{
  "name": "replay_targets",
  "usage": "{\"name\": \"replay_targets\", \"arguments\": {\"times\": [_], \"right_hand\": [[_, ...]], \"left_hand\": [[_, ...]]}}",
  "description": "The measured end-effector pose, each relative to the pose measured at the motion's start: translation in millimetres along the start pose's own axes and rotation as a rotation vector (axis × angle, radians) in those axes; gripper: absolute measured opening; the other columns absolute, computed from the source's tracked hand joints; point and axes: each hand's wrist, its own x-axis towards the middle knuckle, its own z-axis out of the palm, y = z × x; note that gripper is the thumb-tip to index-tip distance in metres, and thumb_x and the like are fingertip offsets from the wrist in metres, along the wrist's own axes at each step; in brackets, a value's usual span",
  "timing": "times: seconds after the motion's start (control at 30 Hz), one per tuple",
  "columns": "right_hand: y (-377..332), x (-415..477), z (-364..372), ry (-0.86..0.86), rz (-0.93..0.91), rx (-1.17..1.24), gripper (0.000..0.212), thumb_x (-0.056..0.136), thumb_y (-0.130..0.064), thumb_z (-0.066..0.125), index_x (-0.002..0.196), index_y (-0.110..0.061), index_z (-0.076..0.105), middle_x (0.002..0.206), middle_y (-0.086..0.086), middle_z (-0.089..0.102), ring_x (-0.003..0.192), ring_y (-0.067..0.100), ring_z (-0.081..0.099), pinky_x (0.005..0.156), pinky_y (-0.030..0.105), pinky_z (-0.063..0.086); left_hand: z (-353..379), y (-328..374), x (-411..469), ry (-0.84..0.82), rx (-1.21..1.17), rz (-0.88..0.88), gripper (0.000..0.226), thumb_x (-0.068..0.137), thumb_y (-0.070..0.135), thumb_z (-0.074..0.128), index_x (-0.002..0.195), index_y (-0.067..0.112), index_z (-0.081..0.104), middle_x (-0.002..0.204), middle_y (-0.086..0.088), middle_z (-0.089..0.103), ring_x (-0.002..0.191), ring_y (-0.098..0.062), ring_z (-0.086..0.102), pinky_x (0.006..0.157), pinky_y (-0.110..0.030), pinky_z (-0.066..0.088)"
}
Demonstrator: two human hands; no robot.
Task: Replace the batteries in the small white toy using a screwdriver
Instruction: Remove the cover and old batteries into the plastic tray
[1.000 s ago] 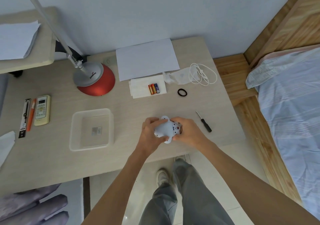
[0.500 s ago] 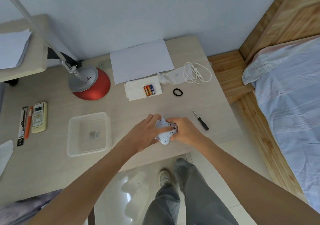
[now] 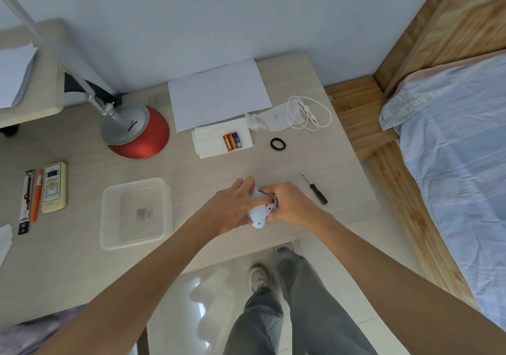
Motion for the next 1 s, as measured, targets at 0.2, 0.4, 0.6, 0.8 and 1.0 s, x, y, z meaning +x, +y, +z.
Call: {"name": "replay_targets", "arguments": {"times": [0.2, 0.4, 0.6, 0.8, 1.0], "right_hand": [[1, 3, 0, -0.011, 0.002, 0.002, 0.044, 0.068, -0.013, 0.090, 0.106, -0.029, 0.075, 0.087, -0.009, 0.076, 0.081, 0.009, 0.073, 0.073, 0.032, 0.062], [0, 3, 0, -0.003, 0.004, -0.002, 0.044, 0.071, -0.010, 0.091, 0.110, -0.022, 0.077, 0.084, -0.015, 0.071, 0.074, 0.001, 0.065, 0.070, 0.020, 0.049], [-4, 1, -1, 0.003, -0.011, -0.001, 0.050, 0.068, -0.010, 0.091, 0.115, -0.021, 0.077, 0.090, -0.008, 0.078, 0.081, 0.010, 0.073, 0.077, 0.032, 0.063], [-3, -2, -2, 0.020, -0.026, 0.007, 0.041, 0.068, -0.008, 0.090, 0.105, -0.021, 0.077, 0.081, -0.010, 0.074, 0.073, 0.007, 0.068, 0.066, 0.021, 0.051], [-2, -2, -1, 0.026, -0.038, -0.010, 0.042, 0.070, -0.009, 0.090, 0.107, -0.020, 0.077, 0.080, -0.013, 0.073, 0.073, 0.005, 0.068, 0.067, 0.022, 0.053]], "left_hand": [[1, 1, -2, 0.016, -0.038, 0.004, 0.084, 0.085, 0.030, 0.084, 0.148, 0.047, 0.033, 0.127, -0.005, 0.037, 0.105, -0.021, 0.047, 0.064, -0.034, 0.061], [8, 0, -8, 0.075, -0.115, -0.002, 0.079, 0.087, 0.027, 0.084, 0.148, 0.048, 0.038, 0.139, -0.006, 0.037, 0.113, -0.022, 0.051, 0.074, -0.036, 0.063], [23, 1, -20, 0.132, -0.123, -0.033, 0.061, 0.098, 0.031, 0.072, 0.149, 0.042, 0.040, 0.164, -0.006, 0.032, 0.137, -0.029, 0.049, 0.084, -0.043, 0.064], [34, 7, -27, 0.210, -0.050, 0.011, 0.068, 0.098, 0.021, 0.075, 0.156, 0.035, 0.043, 0.160, -0.011, 0.043, 0.134, -0.029, 0.057, 0.089, -0.040, 0.064], [45, 15, -32, 0.245, -0.023, -0.015, 0.095, 0.084, 0.002, 0.084, 0.161, 0.033, 0.038, 0.161, -0.017, 0.043, 0.146, -0.034, 0.048, 0.099, -0.042, 0.061]]}}
